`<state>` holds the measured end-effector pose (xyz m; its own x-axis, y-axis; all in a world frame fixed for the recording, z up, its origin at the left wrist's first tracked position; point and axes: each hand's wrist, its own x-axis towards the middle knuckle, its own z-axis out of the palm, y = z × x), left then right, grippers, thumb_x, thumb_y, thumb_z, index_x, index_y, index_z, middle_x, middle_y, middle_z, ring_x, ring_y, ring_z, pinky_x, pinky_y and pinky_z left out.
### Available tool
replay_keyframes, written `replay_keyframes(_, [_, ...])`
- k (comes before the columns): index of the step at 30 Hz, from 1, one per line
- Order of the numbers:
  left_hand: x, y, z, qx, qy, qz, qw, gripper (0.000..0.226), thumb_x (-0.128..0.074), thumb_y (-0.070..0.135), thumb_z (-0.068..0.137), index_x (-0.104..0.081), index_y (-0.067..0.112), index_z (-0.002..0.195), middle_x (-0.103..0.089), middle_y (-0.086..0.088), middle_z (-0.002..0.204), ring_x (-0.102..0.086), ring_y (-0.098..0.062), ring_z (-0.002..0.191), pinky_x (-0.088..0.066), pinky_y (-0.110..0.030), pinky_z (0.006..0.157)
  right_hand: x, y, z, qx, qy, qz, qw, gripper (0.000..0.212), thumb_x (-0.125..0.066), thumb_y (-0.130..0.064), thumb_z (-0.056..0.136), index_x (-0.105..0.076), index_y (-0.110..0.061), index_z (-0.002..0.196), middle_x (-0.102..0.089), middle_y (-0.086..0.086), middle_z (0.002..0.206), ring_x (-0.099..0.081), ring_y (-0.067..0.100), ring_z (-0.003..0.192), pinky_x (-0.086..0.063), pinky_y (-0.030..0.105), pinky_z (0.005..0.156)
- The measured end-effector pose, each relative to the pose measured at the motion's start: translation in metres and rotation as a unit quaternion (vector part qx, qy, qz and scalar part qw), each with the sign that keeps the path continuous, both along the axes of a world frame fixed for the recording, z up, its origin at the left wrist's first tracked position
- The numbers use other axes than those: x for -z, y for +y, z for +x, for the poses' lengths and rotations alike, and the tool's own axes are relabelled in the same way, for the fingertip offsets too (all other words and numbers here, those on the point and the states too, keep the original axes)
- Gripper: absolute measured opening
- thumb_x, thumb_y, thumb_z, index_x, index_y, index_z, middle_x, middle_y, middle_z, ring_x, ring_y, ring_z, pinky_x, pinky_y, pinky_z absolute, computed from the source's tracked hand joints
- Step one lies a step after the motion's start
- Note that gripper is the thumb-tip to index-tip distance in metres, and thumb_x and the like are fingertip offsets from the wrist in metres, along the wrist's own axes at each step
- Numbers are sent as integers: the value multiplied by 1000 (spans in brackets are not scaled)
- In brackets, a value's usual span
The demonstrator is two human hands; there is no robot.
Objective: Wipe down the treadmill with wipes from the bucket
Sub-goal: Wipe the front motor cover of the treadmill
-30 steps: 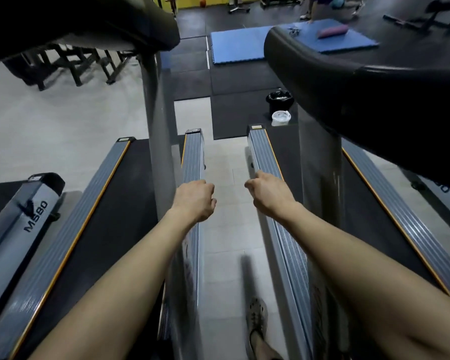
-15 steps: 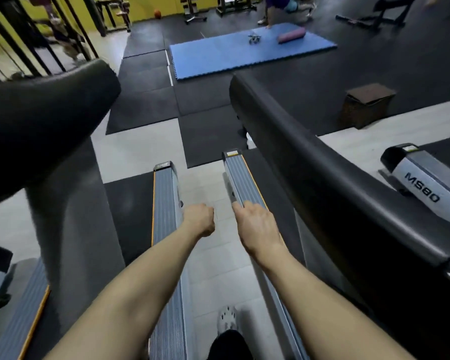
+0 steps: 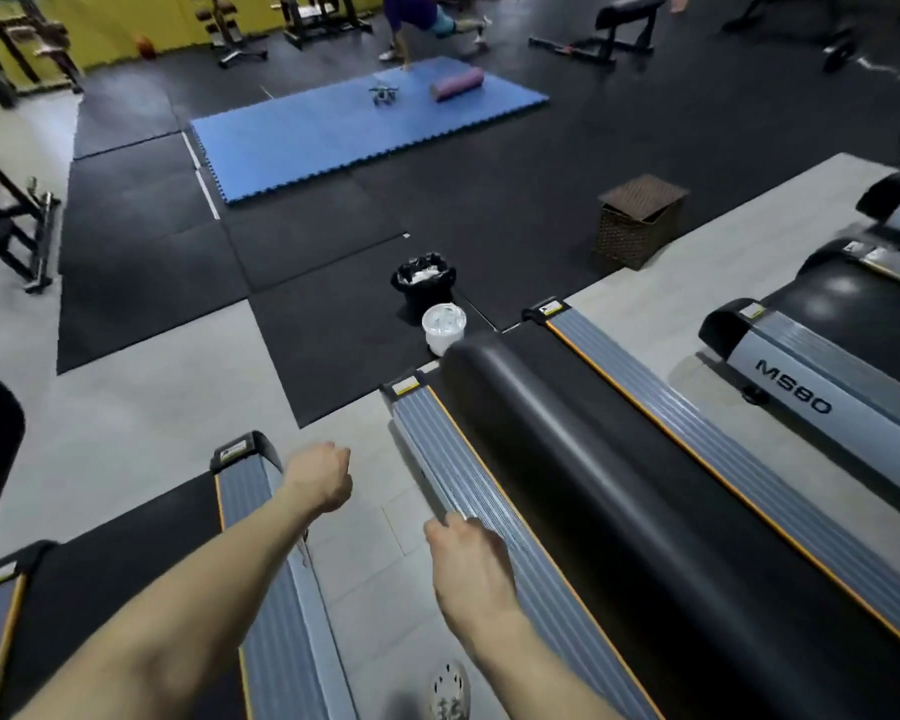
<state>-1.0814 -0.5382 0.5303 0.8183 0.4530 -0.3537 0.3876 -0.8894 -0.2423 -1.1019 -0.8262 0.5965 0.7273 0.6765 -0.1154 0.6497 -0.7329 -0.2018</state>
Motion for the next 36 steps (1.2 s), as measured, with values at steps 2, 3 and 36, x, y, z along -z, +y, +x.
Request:
replay_keyframes(2, [-8, 46, 23, 17, -4, 15, 1000, 29, -51, 37, 100, -64, 18, 118, -64, -8, 122, -66, -33, 114, -53, -40, 86, -5, 52, 31, 14, 6, -19, 1000, 28, -81, 3, 60, -69, -19, 72, -61, 5, 71, -63, 26, 57, -47, 34, 46])
replay_keyframes(3, [-11, 69, 35, 19, -6, 18, 1000, 29, -51, 37, 99, -63, 18, 117, -65, -9, 121, -66, -33, 112, -53, -40, 87, -8, 78, 47, 21, 25, -8, 999, 23, -73, 4, 74, -70, -17, 83, -64, 7, 81, -66, 29, 68, -46, 37, 54])
replay_keyframes(36, [-20, 618, 480, 155, -92, -63, 982, 34, -53, 46, 101, -67, 23, 122, -65, 2, 114, -66, -23, 105, -59, -38, 82, 81, 618, 615, 329, 113, 320, 881, 5, -73, -23, 96, -69, -25, 94, -57, -18, 88, -58, 6, 86, -40, 17, 73])
